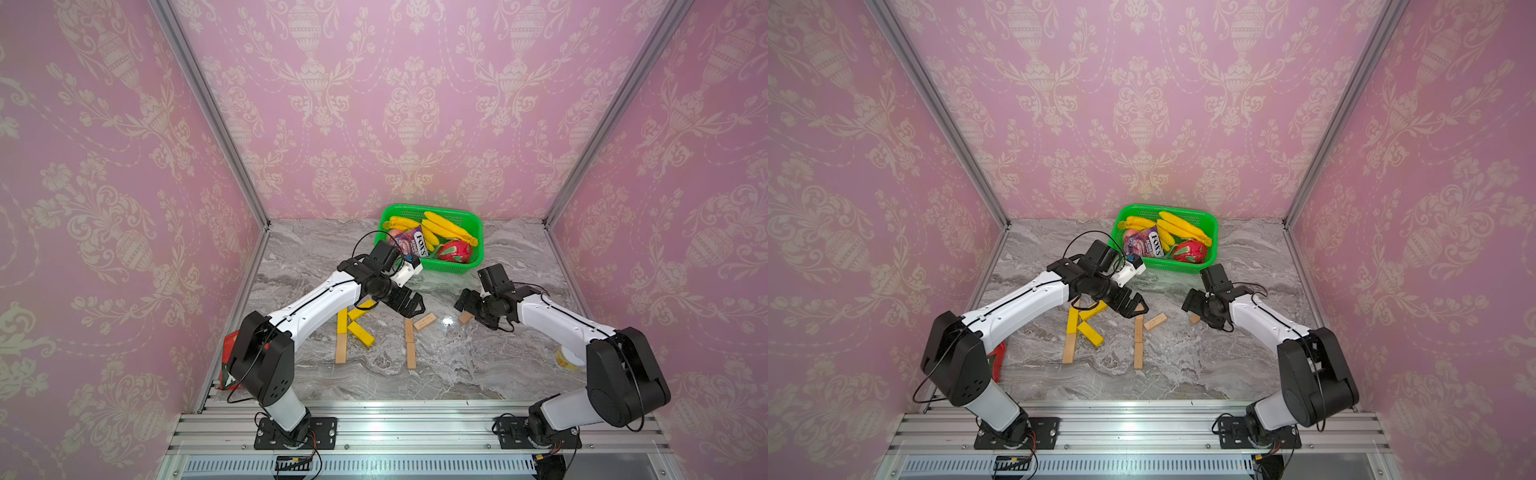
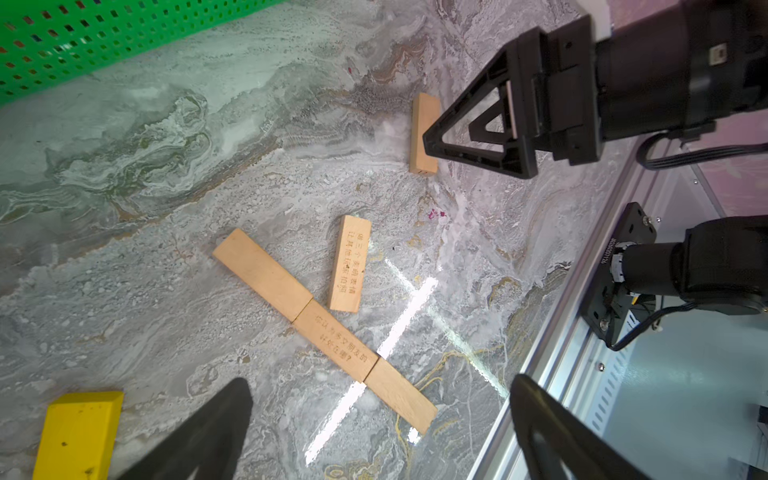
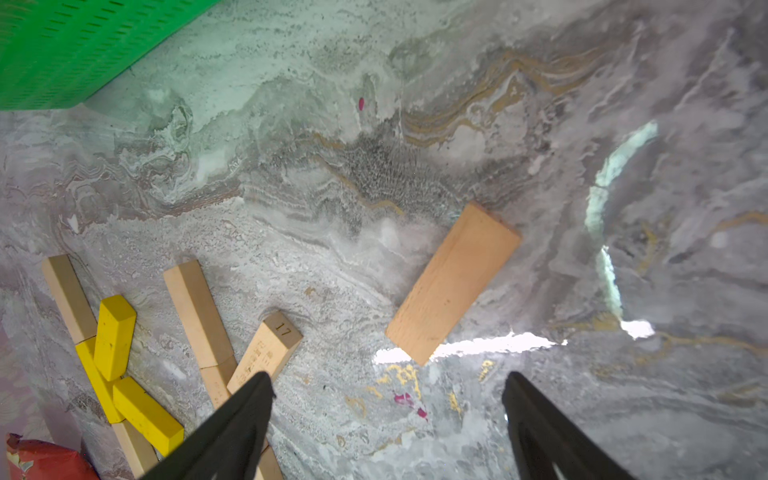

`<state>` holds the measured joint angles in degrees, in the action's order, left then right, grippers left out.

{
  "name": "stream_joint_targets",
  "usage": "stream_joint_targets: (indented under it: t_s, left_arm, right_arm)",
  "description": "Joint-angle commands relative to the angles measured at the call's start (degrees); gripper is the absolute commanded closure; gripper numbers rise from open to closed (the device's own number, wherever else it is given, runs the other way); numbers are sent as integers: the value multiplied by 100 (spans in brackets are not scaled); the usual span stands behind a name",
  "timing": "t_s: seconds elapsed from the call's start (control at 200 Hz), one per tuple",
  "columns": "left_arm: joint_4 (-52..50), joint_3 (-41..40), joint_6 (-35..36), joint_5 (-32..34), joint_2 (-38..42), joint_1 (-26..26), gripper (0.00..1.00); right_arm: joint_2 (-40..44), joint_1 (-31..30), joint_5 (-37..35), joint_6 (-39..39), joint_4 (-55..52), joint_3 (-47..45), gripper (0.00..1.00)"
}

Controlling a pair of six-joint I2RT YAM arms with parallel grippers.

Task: Assemble the letter k with building blocks
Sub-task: Pick up the building block from the center of the board.

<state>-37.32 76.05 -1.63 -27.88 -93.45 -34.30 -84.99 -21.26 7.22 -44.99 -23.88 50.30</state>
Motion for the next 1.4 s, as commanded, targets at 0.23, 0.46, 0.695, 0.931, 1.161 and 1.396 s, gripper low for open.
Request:
stream_joint_targets:
  t_s: [0.23,0.46,0.695,0.931,1.161,1.396]
  left_arm:
    - [-363,-267,-21,-280,744,376,1]
    - [-176,-310,-226,-779,552,538,1]
    - [-208,-308,-231,-642,534,574,1]
    - [-208,-293,-266,-657,481,583,1]
    - [-223,-275,-276,-675,459,583,1]
    - [-237,-266,-277,-684,451,585,1]
  right_arm:
    - [-116,146,-459,-251,-140,58,21]
    - [-363,146,-228,-506,252,-61,27]
    - [-556,139,-217,-530,305,-46,28]
    - [-704,141,-263,-528,309,-40,33]
    - [-852,139,-265,-546,313,-21,39]
    - [-934,140,-231,-546,287,23,44]
